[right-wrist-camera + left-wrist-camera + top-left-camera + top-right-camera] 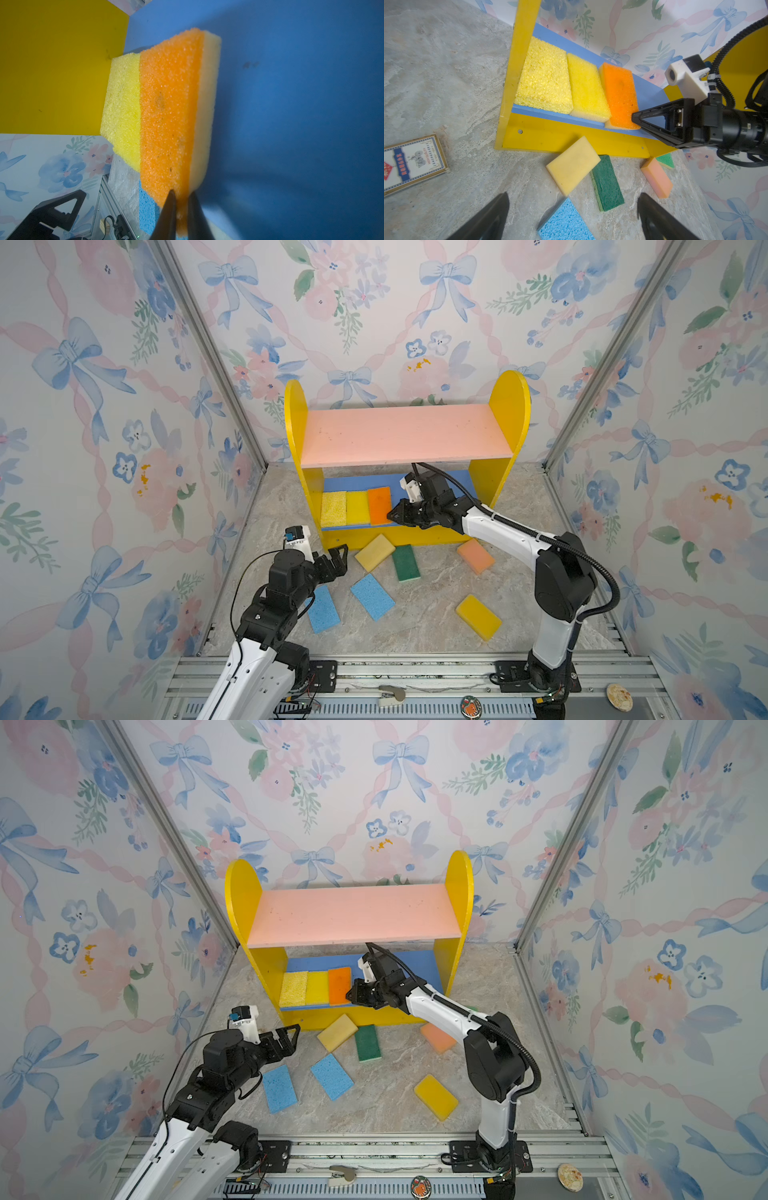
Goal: Place and organize the cleaning sponges onto the shelf
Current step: 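Press the orange sponge upright beside the yellow sponges with the right gripper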
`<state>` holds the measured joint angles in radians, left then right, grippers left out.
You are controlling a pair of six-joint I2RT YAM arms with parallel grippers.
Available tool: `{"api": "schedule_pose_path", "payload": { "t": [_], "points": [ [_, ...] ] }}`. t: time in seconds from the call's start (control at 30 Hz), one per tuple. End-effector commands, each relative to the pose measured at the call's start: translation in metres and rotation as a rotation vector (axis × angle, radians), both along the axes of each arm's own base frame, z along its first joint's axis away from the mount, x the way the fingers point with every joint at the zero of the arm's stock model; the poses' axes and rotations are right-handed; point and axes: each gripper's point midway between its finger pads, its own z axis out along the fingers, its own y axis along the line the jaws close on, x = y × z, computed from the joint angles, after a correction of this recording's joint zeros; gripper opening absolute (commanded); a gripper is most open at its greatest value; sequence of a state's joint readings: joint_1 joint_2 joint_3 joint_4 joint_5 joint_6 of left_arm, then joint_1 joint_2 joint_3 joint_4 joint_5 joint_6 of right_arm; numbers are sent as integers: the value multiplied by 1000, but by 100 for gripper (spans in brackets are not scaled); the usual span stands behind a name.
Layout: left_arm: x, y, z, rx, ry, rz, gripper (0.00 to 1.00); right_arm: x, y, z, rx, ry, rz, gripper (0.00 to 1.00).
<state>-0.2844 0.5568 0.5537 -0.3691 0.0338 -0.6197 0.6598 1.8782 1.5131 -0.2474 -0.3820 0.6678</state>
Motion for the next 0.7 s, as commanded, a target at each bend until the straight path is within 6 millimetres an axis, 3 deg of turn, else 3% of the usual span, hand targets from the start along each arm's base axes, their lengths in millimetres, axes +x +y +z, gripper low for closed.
{"api": "schedule_pose_path", "payload": {
  "t": [0.0, 0.3, 0.67],
  "points": [
    [0, 1, 3, 22, -3, -9, 98, 11, -6, 5, 0, -17, -13, 13],
    [1, 1, 2, 23, 2, -7, 98, 13, -21, 9, 0, -17, -40, 13],
    [1, 1, 1, 23, 2, -7, 98, 7, -8, 3, 2, 23, 23, 17]
  ]
}}
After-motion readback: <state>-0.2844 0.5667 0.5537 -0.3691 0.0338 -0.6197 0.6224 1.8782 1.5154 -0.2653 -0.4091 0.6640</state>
